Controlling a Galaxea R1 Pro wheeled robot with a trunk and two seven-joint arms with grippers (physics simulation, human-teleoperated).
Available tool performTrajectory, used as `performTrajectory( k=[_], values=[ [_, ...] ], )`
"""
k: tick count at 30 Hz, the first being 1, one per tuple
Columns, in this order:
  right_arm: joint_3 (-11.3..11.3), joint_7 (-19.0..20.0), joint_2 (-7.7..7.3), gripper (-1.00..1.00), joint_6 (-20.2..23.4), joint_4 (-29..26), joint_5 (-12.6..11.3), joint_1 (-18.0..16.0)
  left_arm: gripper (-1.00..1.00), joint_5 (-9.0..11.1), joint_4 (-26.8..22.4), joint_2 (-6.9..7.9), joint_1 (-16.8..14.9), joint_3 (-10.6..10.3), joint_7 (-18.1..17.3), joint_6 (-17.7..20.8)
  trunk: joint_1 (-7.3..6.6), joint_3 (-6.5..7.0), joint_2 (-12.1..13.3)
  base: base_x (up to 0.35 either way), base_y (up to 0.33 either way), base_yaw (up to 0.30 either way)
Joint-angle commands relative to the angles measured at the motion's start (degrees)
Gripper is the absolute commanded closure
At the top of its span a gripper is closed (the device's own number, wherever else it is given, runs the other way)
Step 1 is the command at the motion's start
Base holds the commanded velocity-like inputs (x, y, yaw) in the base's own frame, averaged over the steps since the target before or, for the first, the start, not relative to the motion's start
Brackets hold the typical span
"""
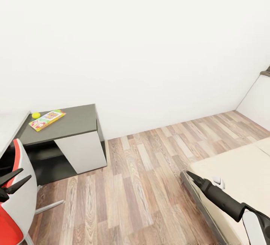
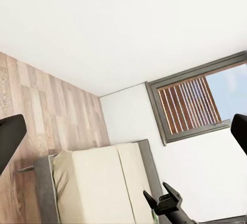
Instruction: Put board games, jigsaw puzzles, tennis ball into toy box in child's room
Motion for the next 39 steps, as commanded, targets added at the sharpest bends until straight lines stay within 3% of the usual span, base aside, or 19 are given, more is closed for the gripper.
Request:
performTrajectory(
  k=[1,39],
  values=[
    [-0.08,0.18,0.02,-1.00,0.36,-0.01,0.00,-0.07,-1.00,0.02,0.00,0.01,-0.02,0.04,-0.13,0.26,0.03,-0.16,-0.11,0.000,0.000,-0.220],
    [-0.08,0.11,0.03,-1.00,0.36,-0.01,0.09,-0.07,-1.00,-0.01,-0.07,-0.03,-0.02,0.04,-0.12,-0.01,0.03,-2.43,-0.11,0.000,0.000,-0.220]
  ],
)
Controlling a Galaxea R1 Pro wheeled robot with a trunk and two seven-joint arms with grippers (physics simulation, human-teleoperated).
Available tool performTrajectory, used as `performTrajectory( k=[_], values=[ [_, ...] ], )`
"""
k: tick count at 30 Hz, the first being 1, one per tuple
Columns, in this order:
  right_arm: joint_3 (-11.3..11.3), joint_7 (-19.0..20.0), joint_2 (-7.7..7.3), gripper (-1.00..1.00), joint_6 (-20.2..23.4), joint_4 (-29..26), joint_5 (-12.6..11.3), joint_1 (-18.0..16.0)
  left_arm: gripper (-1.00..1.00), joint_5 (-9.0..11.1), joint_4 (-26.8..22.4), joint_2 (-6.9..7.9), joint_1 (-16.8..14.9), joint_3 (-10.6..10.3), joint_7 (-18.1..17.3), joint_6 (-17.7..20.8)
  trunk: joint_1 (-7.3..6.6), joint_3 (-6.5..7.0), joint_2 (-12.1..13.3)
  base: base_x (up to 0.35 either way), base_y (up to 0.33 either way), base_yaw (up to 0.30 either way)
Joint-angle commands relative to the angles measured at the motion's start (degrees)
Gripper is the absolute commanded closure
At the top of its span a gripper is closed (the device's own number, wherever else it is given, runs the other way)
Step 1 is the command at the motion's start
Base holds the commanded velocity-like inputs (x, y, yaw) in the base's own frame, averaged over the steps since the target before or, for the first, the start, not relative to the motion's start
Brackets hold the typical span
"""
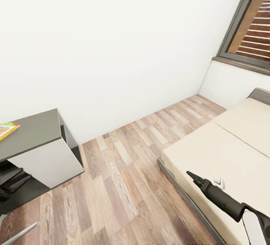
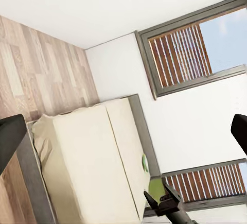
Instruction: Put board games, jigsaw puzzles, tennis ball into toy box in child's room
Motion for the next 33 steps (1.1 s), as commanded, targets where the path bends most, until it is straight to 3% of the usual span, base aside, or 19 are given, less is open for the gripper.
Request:
performTrajectory(
  k=[1,21,33],
  values=[
    [-0.08,0.17,-0.01,-1.00,0.36,0.07,0.01,-0.07,-1.00,0.03,-0.01,0.01,-0.02,0.03,-0.13,0.26,0.03,-0.16,-0.11,0.000,0.000,-0.220],
    [-0.17,0.16,-0.05,-1.00,0.27,1.97,0.02,-0.07,-1.00,-0.08,-0.02,-0.04,-0.02,-0.24,0.02,0.25,0.03,-1.39,-0.11,0.000,0.000,-0.220],
    [-0.17,0.08,-0.05,-1.00,0.27,2.04,0.09,-0.07,-1.00,-2.28,-0.02,-0.04,-0.02,-0.14,0.01,0.25,0.03,-2.14,-0.11,0.000,0.000,-0.215]
  ],
)
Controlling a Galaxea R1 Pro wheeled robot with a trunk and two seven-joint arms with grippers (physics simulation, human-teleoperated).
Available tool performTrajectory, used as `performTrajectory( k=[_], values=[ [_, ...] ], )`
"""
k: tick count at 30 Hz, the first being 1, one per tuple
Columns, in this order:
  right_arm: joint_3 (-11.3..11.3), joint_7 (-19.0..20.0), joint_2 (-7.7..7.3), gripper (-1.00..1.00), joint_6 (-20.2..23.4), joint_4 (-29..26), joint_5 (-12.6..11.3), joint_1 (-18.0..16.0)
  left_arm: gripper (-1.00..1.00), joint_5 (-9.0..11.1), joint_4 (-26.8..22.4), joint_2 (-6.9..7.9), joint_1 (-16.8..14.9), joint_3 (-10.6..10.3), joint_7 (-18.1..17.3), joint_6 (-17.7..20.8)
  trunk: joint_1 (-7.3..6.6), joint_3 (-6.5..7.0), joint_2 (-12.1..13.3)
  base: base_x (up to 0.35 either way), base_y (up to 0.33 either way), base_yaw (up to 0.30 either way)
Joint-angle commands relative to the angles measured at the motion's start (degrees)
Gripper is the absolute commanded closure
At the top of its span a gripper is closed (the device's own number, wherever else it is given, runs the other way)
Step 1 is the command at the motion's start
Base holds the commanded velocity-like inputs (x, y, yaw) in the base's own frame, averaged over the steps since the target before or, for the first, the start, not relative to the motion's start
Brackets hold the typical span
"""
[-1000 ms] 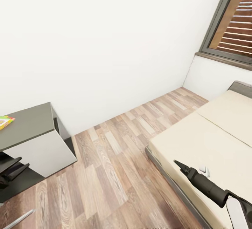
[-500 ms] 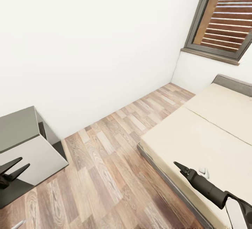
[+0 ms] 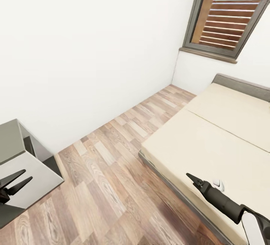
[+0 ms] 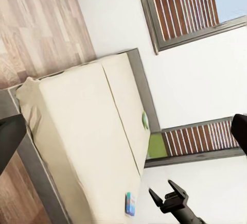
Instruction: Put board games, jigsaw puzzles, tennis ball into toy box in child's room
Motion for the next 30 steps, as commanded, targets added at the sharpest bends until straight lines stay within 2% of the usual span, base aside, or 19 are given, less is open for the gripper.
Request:
performTrajectory(
  k=[1,7,13,17,22,30],
  values=[
    [-0.08,0.17,0.01,-1.00,0.36,0.01,0.01,-0.06,-1.00,-0.02,0.00,0.01,-0.02,0.05,-0.13,0.27,0.03,-0.16,-0.10,0.000,0.000,-0.211],
    [-0.04,0.16,0.03,-1.00,0.34,0.03,0.01,-0.06,-1.00,-0.24,0.00,0.01,-0.02,0.05,-0.08,0.23,0.03,-0.54,-0.10,0.000,0.000,-0.207],
    [-0.08,0.16,0.01,-1.00,0.35,0.05,0.01,-0.06,-1.00,-2.05,0.00,-0.06,-0.02,0.05,-0.01,0.22,0.03,-0.92,-0.10,0.000,0.000,-0.188],
    [-0.08,0.16,0.01,-1.00,0.34,0.02,0.01,-0.06,-1.00,-2.42,0.00,-0.07,-0.02,0.00,0.03,0.19,0.03,-1.17,-0.10,0.000,0.000,-0.180],
    [-0.05,0.16,0.01,-1.00,0.28,-0.02,0.01,-0.06,-1.00,-2.97,-0.08,-0.08,-0.04,-1.52,0.07,0.10,0.03,-1.48,-0.10,0.000,0.000,-0.178],
    [0.00,0.16,0.01,-1.00,0.27,-0.04,0.01,-0.06,-1.00,-3.01,-0.09,-0.08,-0.03,-2.19,0.16,-2.21,0.03,-1.99,-0.10,0.000,0.000,-0.178]
  ],
)
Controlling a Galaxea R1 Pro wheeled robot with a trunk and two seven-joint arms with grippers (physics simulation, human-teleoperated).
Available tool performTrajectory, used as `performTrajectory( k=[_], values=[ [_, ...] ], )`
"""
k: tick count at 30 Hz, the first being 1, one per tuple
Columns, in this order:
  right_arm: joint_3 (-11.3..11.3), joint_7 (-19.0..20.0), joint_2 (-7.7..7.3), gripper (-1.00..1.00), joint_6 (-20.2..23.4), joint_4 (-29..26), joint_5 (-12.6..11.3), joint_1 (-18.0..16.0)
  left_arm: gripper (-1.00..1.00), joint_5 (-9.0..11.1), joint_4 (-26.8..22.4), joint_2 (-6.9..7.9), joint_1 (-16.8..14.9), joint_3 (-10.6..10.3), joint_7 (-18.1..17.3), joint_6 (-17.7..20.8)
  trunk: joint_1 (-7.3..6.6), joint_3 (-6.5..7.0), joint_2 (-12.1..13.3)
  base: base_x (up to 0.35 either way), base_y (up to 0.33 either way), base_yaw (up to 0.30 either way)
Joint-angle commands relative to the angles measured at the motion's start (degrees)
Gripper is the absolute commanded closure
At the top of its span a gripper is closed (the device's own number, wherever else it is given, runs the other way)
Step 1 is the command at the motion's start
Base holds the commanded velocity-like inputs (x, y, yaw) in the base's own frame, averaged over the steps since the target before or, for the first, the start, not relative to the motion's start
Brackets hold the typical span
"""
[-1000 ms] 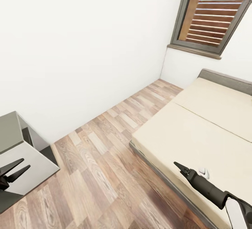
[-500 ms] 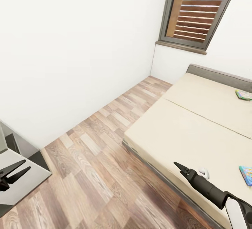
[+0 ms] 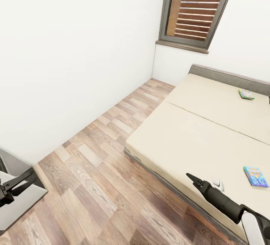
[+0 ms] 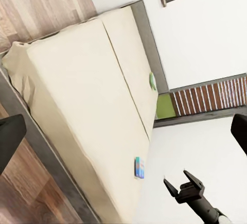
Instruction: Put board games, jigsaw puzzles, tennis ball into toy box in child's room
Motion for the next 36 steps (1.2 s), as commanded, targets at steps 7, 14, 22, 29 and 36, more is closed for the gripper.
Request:
performTrajectory(
  k=[7,14,22,29,36],
  values=[
    [-0.08,0.19,0.01,-1.00,0.36,-0.01,0.00,-0.06,-1.00,0.07,-0.01,0.01,-0.02,0.00,-0.10,-0.03,0.03,-0.51,-0.10,0.000,0.000,-0.178],
    [-0.08,0.25,0.01,-1.00,0.33,-0.01,0.07,-0.06,-1.00,0.07,-0.01,0.01,-0.04,-0.01,-0.10,-0.05,0.03,-0.83,-0.10,0.000,0.000,-0.187],
    [-0.08,0.26,0.01,-1.00,0.28,-0.01,0.09,-0.06,-1.00,0.08,-0.01,0.01,-0.02,-0.01,-0.10,-0.06,0.03,-0.97,-0.10,0.000,0.000,-0.241],
    [-0.08,0.26,0.06,-1.00,0.22,-0.07,0.16,-0.06,-1.00,0.06,-0.01,0.01,-0.02,-0.01,-0.10,-0.06,0.03,-0.95,-0.10,0.000,0.000,-0.274],
    [0.00,0.37,0.06,-1.00,-2.40,-0.05,0.18,-0.06,-1.00,0.08,-0.01,0.01,-0.03,-0.09,-0.10,-0.06,0.03,-0.58,-0.10,0.000,0.000,-0.230]
  ],
)
